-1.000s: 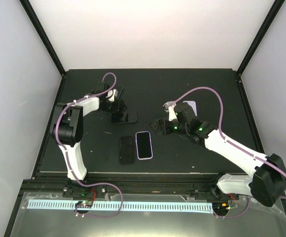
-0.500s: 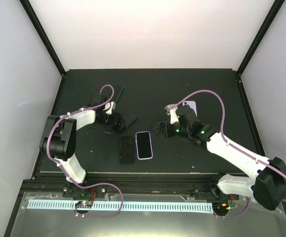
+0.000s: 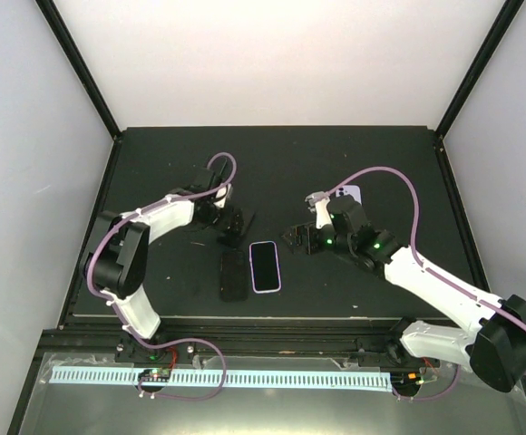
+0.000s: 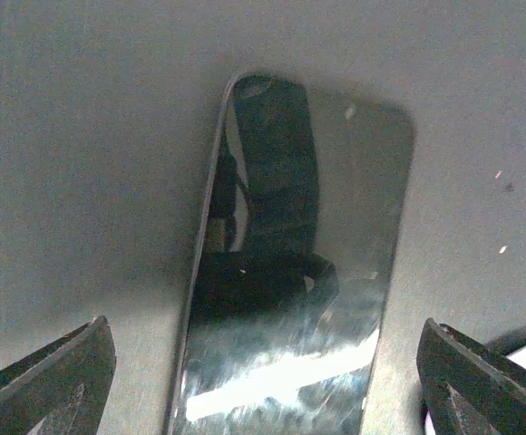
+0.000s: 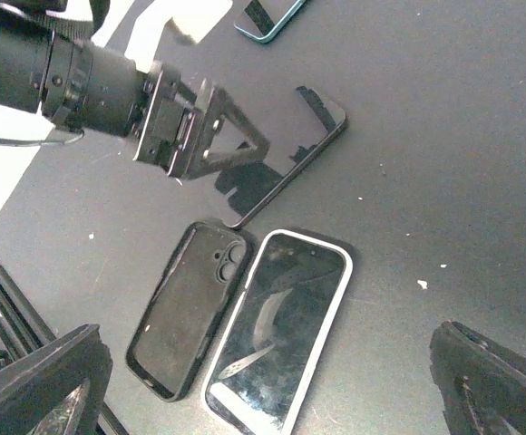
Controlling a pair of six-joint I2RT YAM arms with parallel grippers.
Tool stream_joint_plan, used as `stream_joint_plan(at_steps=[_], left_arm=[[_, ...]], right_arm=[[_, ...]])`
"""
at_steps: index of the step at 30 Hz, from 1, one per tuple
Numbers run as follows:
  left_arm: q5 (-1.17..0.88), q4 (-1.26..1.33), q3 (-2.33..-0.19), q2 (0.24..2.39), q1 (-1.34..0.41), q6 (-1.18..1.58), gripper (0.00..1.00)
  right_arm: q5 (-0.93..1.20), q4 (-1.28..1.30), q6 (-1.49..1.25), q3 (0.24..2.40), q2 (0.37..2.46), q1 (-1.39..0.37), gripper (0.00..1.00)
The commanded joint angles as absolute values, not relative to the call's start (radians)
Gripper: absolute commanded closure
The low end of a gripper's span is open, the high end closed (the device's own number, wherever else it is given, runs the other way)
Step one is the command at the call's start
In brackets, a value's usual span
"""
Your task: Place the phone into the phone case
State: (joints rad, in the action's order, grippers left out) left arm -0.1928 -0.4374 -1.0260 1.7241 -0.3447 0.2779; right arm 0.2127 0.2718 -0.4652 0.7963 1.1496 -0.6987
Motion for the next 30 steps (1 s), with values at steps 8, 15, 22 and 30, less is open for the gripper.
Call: stream_joint_plan(at_steps=[8,15,22,30], left_arm=[[-0.016,-0.524,-1.211,1.872,-0.450,0.169,0.06],[0.018,-0.543,-1.247,1.918,-0.457,0.154,0.06],[0.021,-0.551,-1.260,1.939,-0.458,0.147,0.07],[0.010,-0.542,-1.244,1.947,-0.461,0.160,0.17]], right_arm=[[0.176,0.272,-0.442,0.784,1.115,-0.693,0.04],[0.169,0.268,-0.444,0.779,1.115,-0.692,0.04],[0.166,0.263,-0.446,0.779,1.123,-0.692,0.04],[0.170,0.259,-0.450,0.781,1.126,-0.693,0.04]])
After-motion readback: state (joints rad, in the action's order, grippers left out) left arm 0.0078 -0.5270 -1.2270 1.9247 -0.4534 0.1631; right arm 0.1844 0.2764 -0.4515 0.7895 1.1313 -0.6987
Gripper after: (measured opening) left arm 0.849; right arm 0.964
